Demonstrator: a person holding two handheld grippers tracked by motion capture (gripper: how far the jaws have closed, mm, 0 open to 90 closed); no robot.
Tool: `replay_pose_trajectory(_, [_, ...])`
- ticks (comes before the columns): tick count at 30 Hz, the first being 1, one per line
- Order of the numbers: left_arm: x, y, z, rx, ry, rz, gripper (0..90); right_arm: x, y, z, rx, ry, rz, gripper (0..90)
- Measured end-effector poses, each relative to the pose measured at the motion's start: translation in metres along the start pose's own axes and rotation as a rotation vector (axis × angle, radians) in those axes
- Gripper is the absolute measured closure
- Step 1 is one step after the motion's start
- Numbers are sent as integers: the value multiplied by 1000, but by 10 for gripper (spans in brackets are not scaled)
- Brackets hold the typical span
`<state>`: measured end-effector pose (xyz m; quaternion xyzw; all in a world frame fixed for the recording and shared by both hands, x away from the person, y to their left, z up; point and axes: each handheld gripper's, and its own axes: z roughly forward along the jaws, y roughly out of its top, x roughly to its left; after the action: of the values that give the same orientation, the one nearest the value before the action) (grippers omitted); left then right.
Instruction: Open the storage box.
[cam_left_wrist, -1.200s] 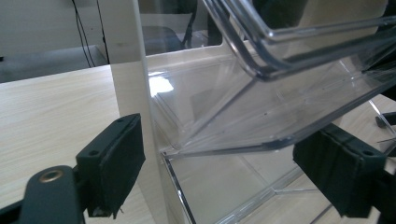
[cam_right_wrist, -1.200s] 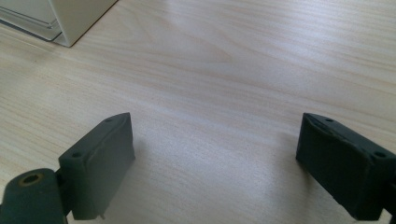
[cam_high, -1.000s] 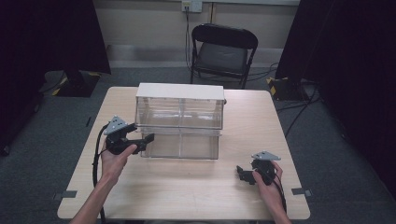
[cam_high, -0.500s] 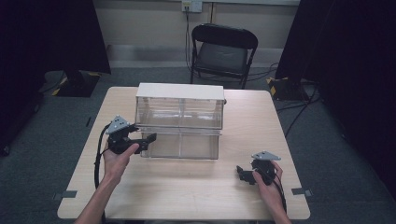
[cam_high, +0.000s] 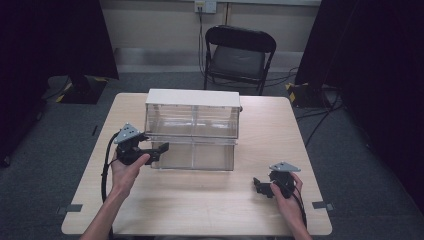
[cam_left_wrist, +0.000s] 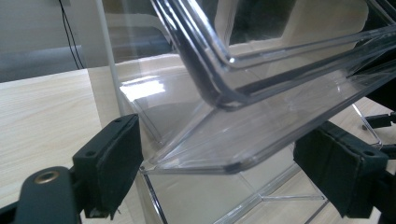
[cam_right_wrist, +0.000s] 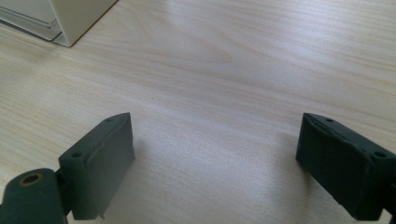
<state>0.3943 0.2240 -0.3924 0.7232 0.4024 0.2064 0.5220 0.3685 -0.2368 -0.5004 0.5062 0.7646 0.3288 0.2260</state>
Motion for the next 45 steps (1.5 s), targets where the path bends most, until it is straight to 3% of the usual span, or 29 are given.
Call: replay_pose_trajectory(45, [-1, 1, 0, -4, -4, -13, 148, 0, 0, 0, 0, 0, 0, 106])
